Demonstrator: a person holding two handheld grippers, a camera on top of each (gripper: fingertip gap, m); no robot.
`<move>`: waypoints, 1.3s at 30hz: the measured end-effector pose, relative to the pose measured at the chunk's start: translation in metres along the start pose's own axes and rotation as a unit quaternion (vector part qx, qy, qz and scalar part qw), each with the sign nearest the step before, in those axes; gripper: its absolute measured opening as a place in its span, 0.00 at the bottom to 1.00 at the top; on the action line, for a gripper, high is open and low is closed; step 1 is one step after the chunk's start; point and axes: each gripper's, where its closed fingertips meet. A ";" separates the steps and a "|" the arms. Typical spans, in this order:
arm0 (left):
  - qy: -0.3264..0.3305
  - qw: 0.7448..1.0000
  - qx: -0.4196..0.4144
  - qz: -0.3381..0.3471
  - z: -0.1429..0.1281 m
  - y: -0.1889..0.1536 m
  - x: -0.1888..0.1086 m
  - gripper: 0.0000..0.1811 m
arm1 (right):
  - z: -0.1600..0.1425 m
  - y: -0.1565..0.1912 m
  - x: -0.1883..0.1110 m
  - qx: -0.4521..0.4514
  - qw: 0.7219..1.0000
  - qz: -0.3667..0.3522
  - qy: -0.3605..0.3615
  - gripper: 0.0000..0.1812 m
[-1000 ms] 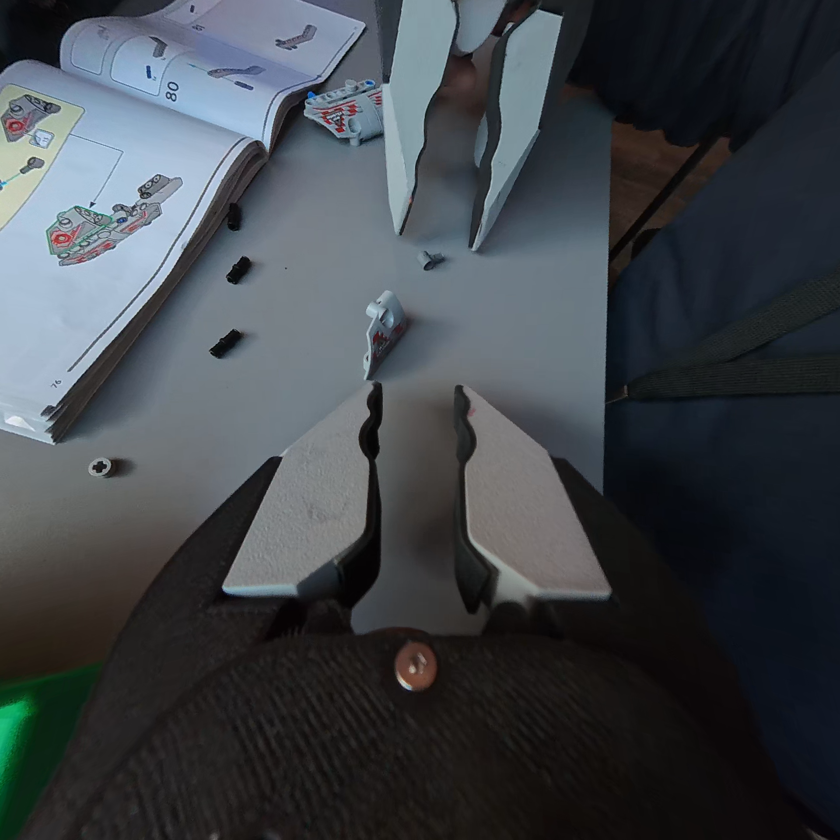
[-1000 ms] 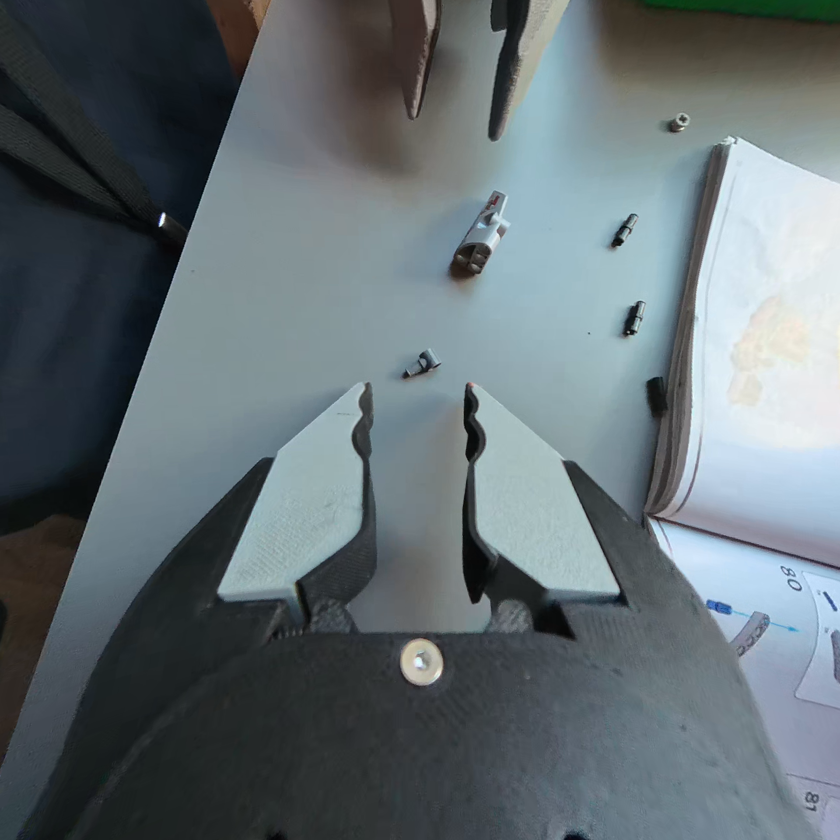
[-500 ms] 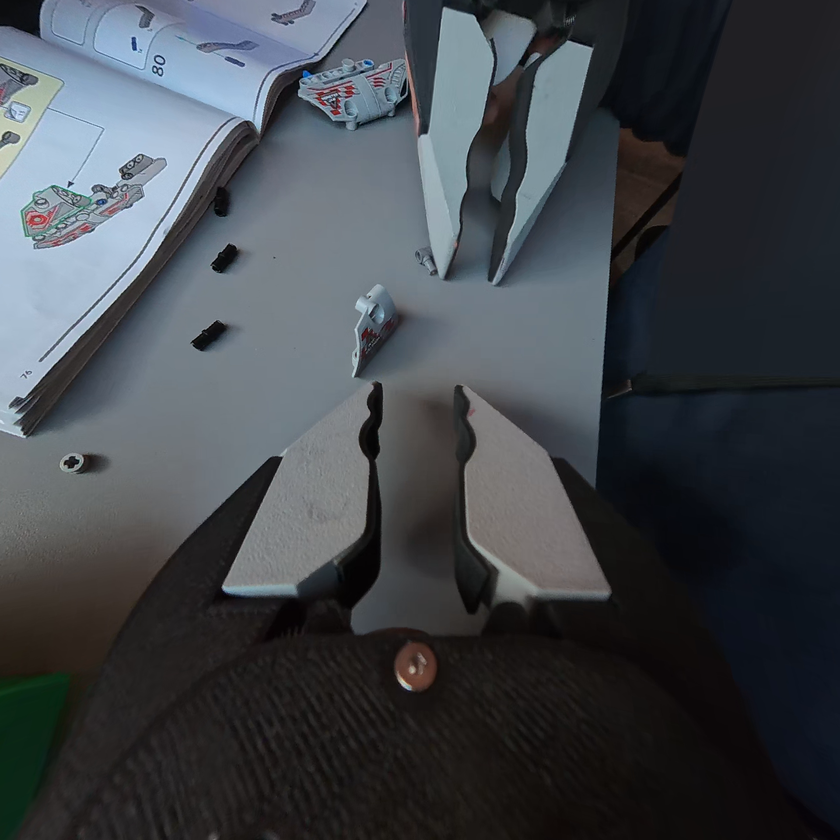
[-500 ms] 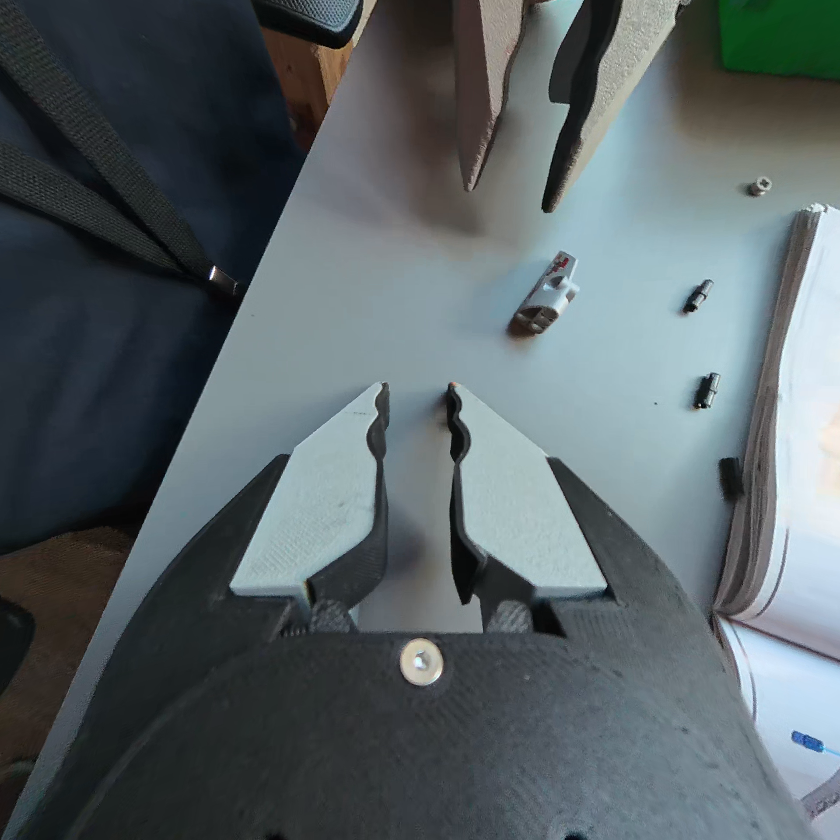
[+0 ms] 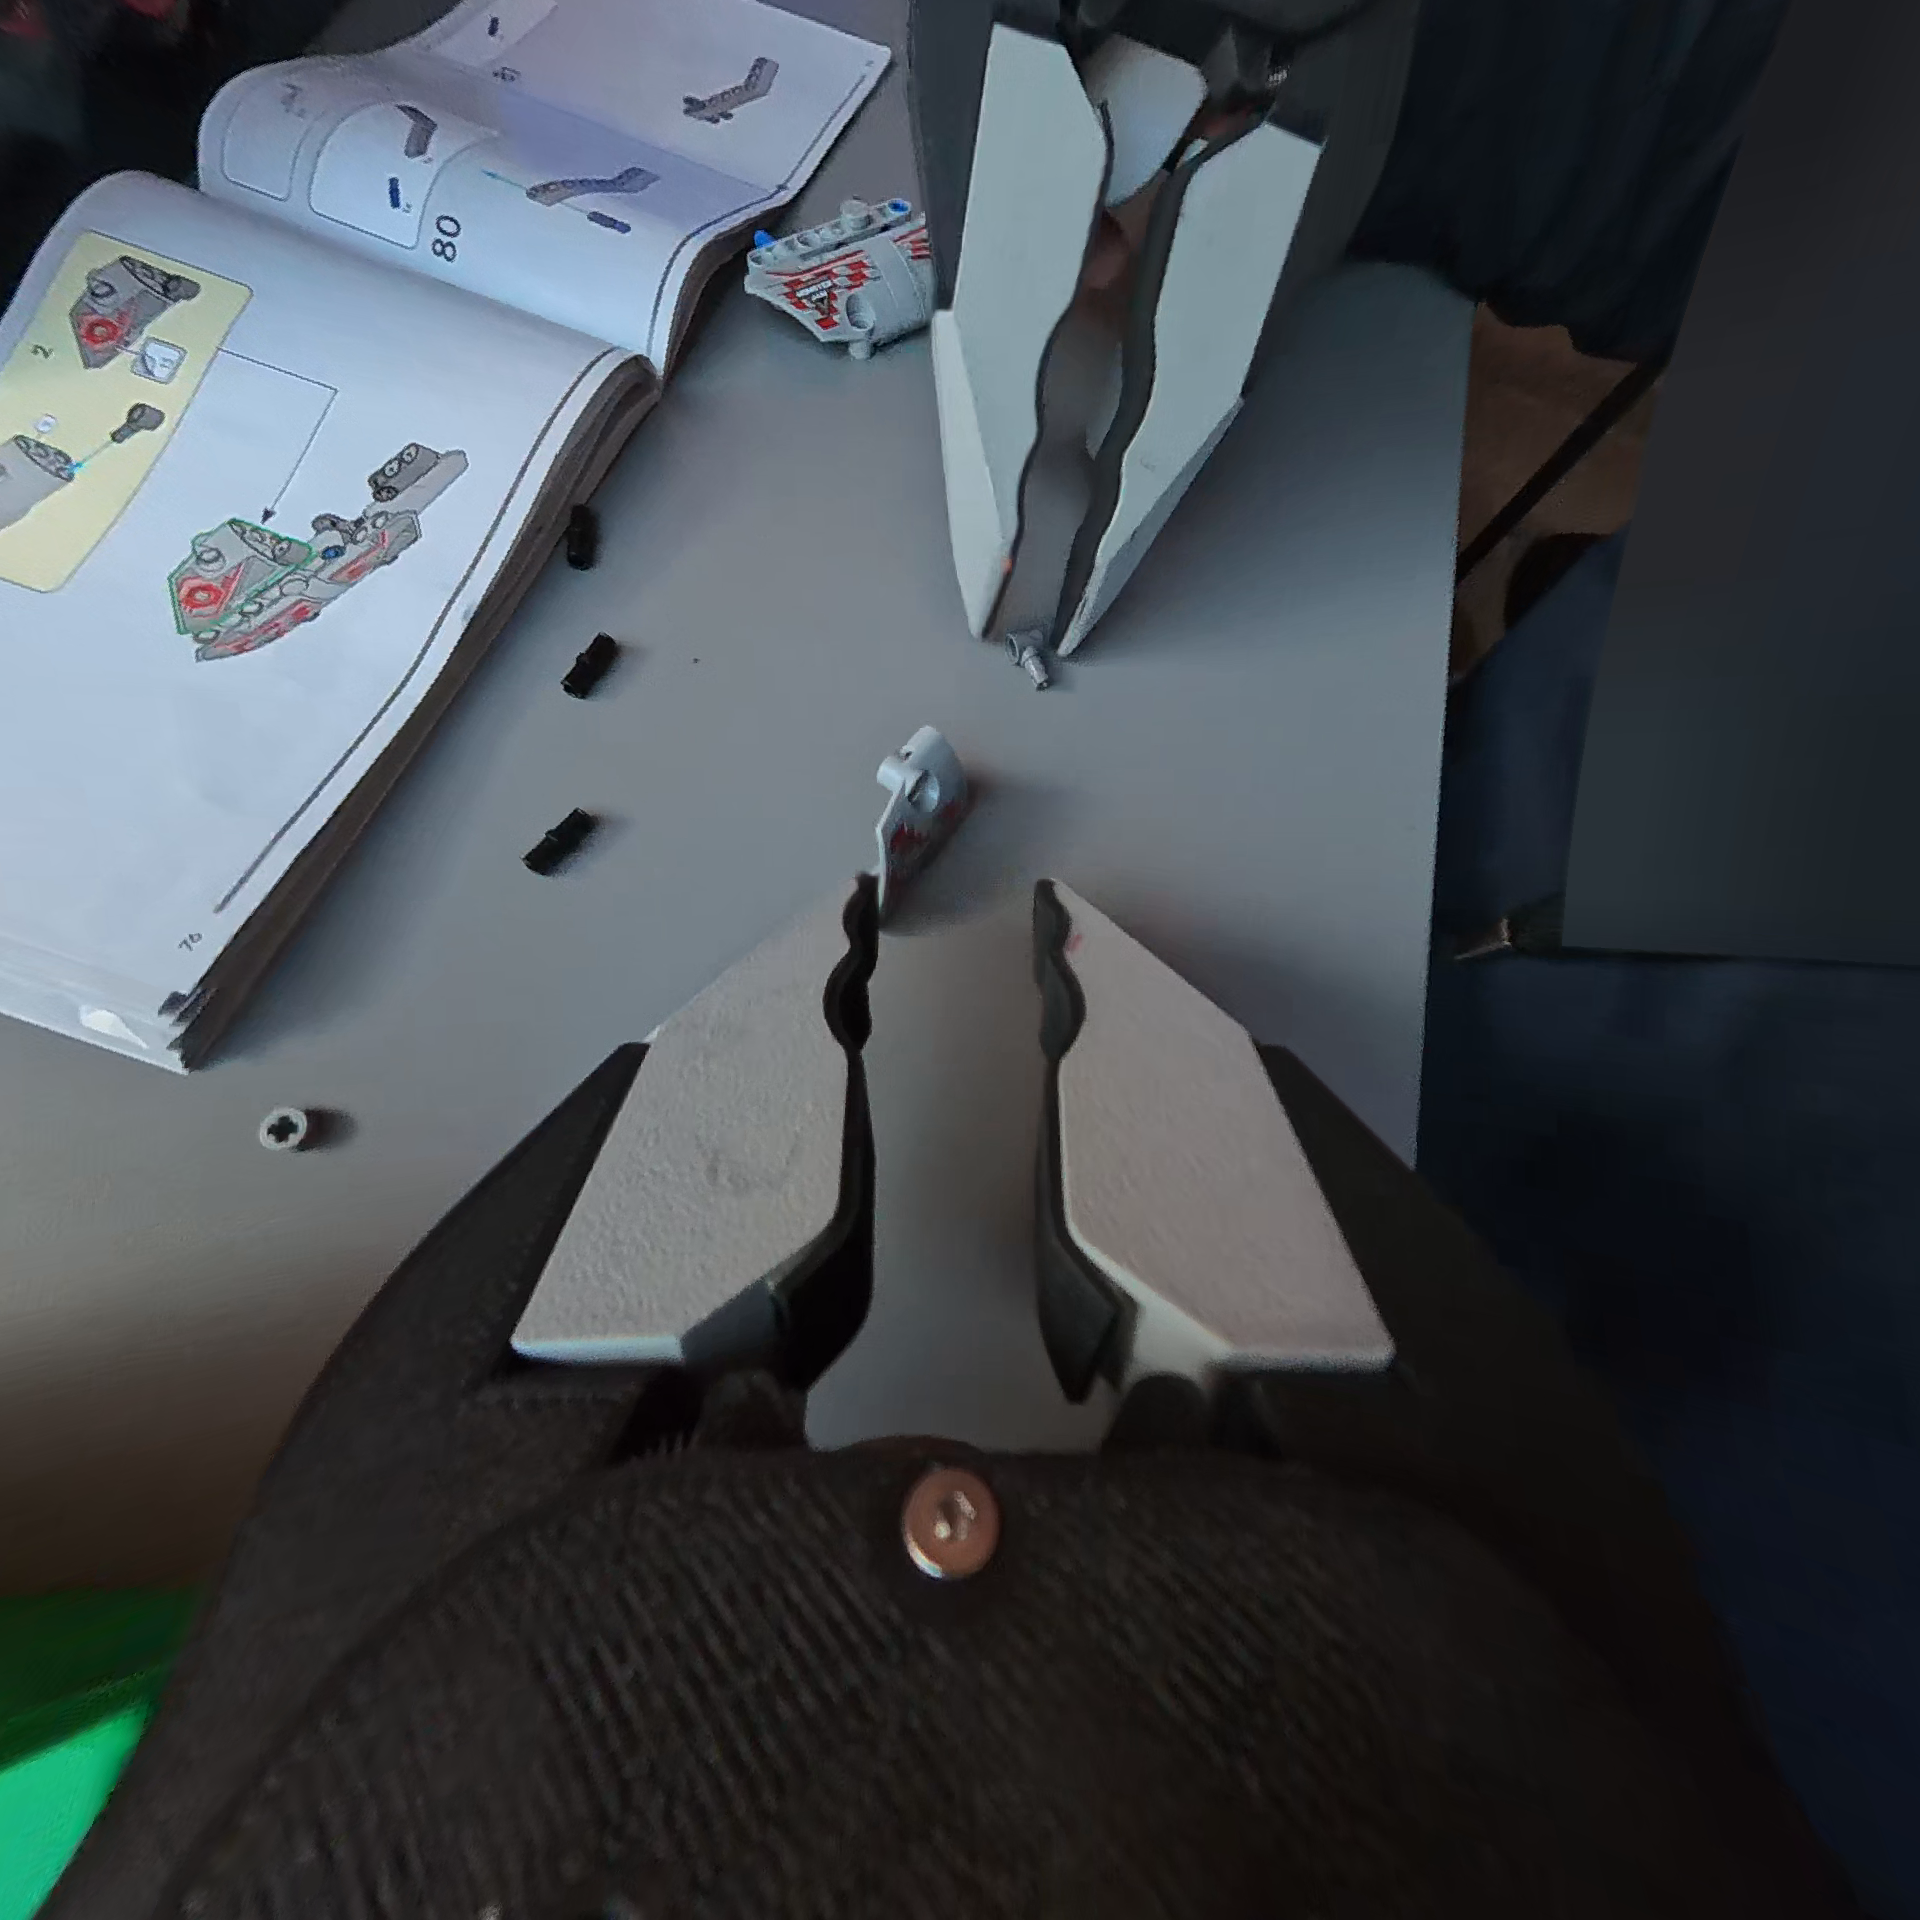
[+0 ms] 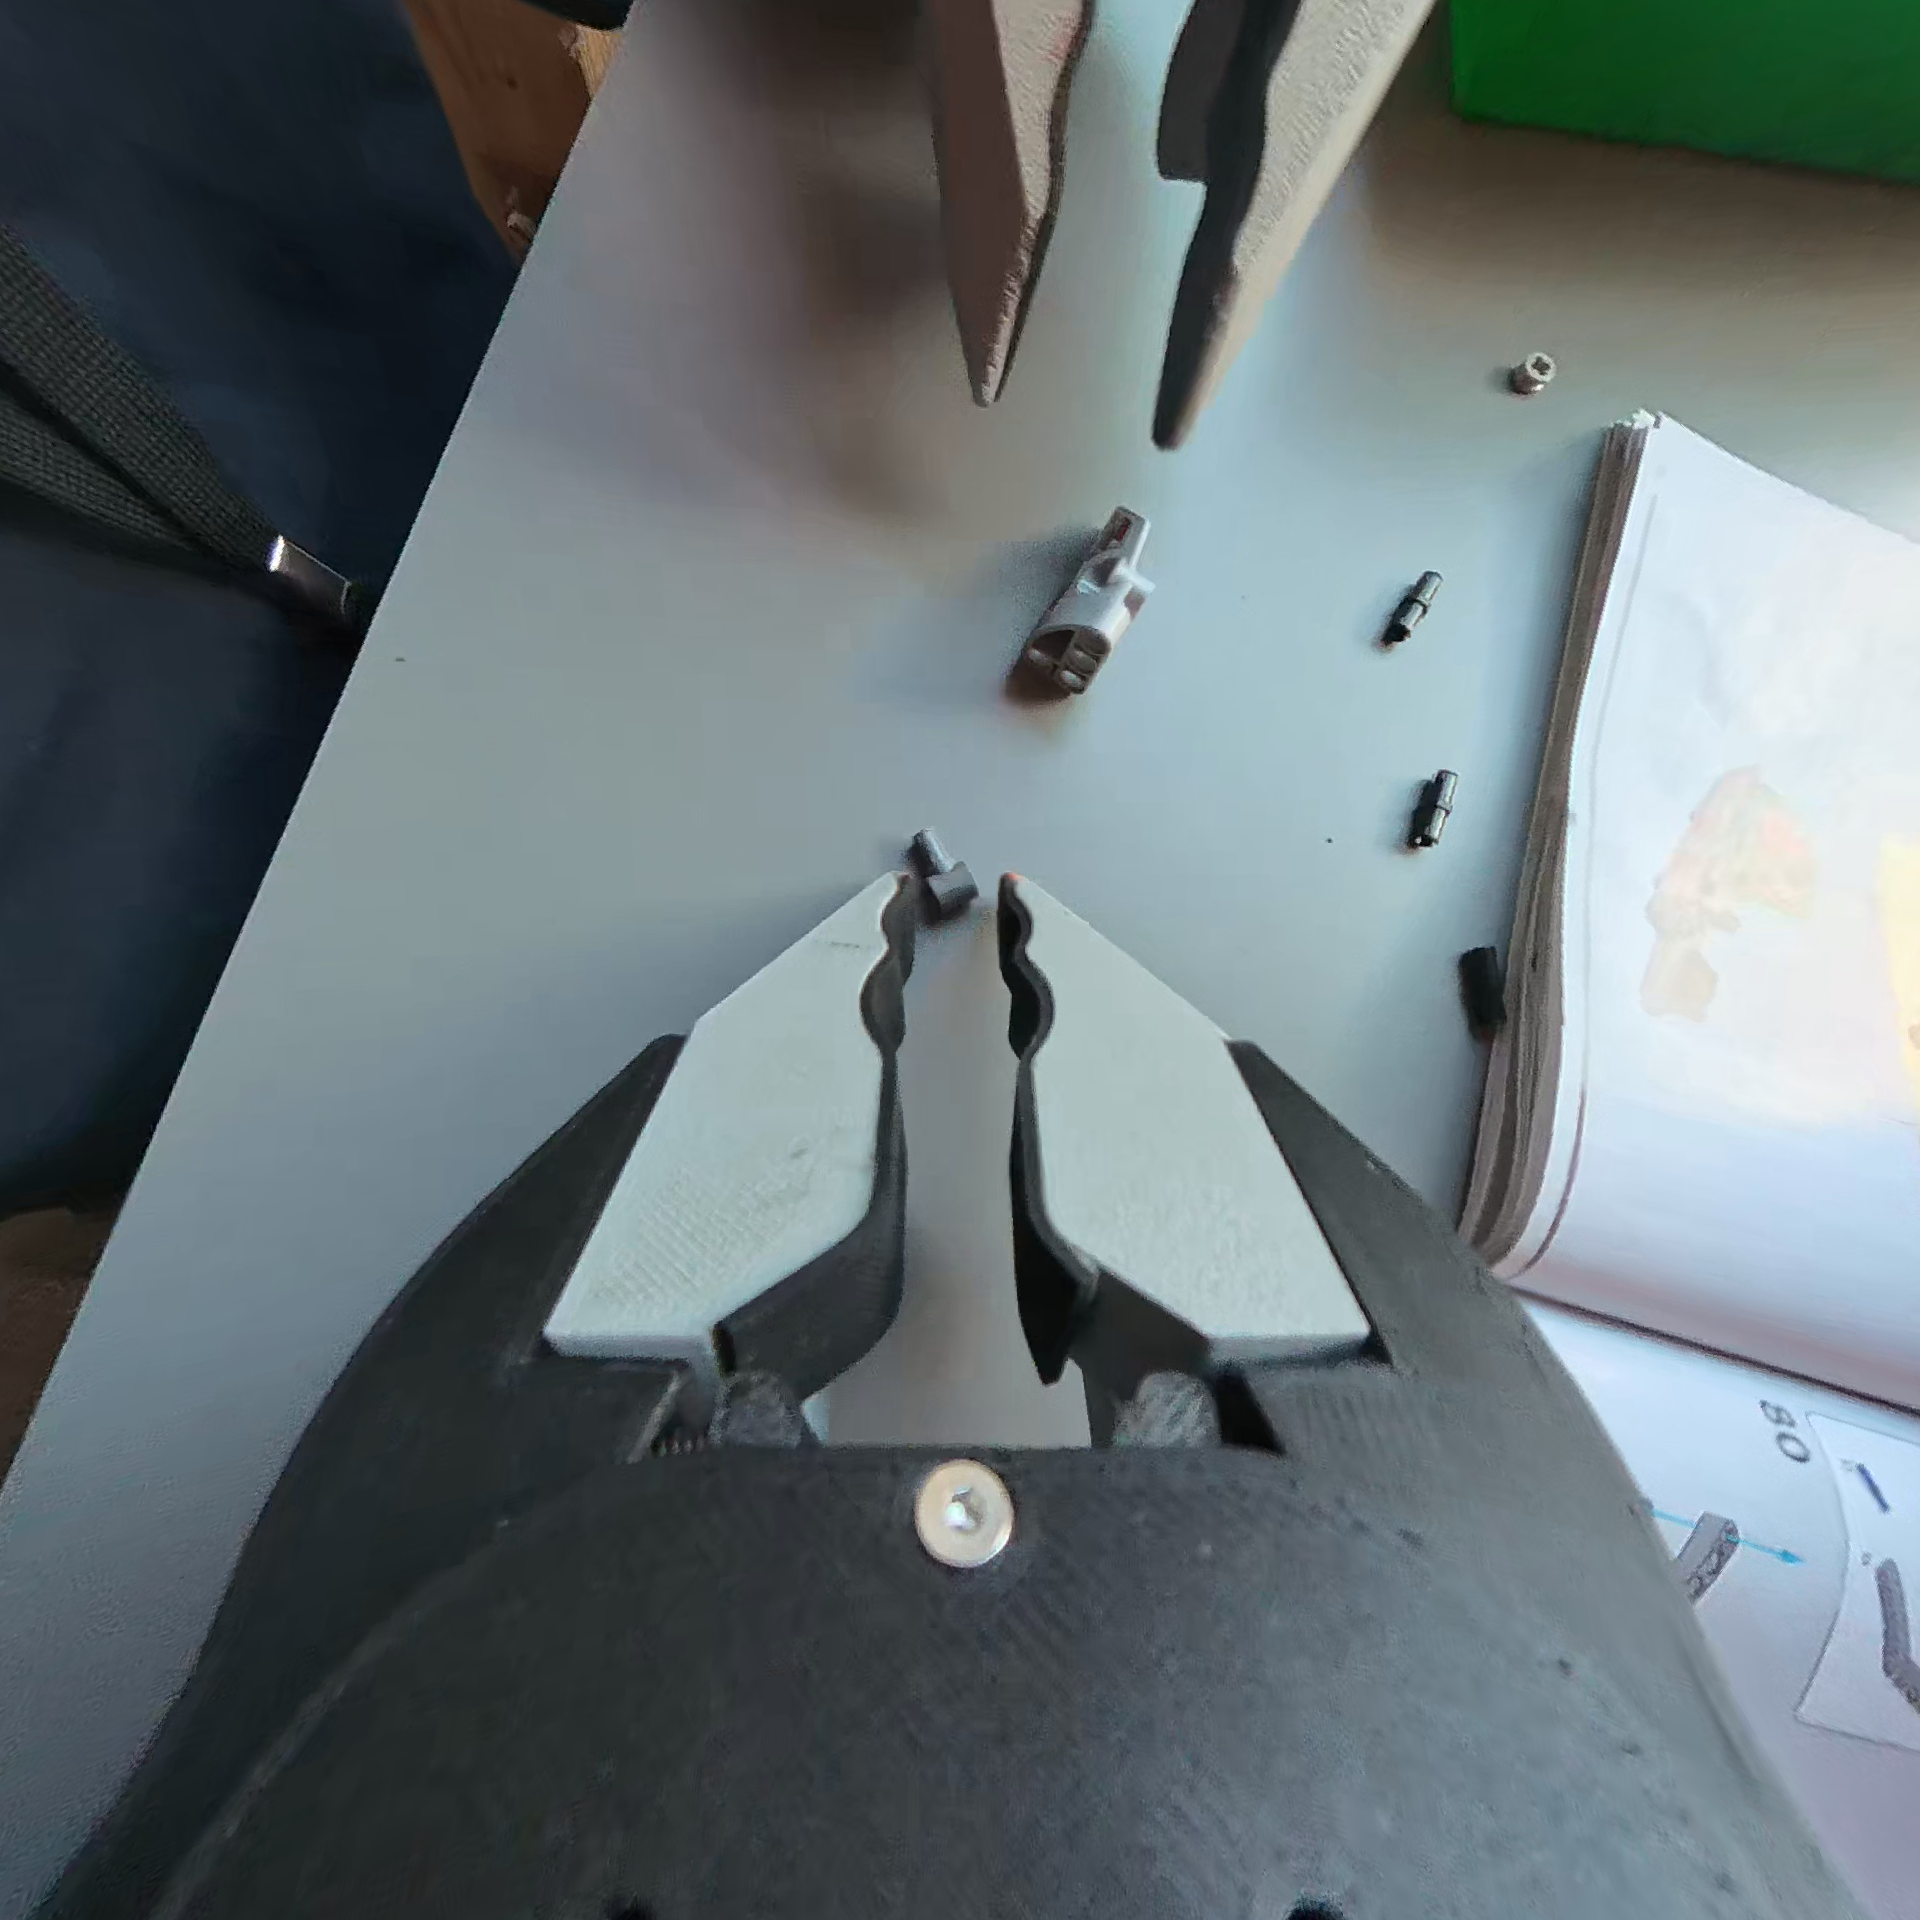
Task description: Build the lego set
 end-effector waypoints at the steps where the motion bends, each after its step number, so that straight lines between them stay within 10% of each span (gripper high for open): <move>1: 0.002 1.000 0.002 -0.003 0.002 0.001 0.002 0.15 | 0.001 0.000 0.001 -0.007 1.000 -0.001 0.001 0.05; 30: 0.051 0.998 0.000 -0.021 -0.006 0.011 0.025 0.13 | -0.003 -0.020 0.004 0.102 0.989 -0.107 -0.007 0.03; 39: -0.048 0.998 -0.032 -0.004 0.026 0.001 0.001 0.14 | 0.028 -0.038 -0.027 -0.002 0.967 -0.253 -0.034 0.03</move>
Point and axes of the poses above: each gripper's, where its closed fingertips meet, x out along the fingers, z out of its top, y = z × x across the jaws, and after that the axes turned 9 degrees about -x, right-handed
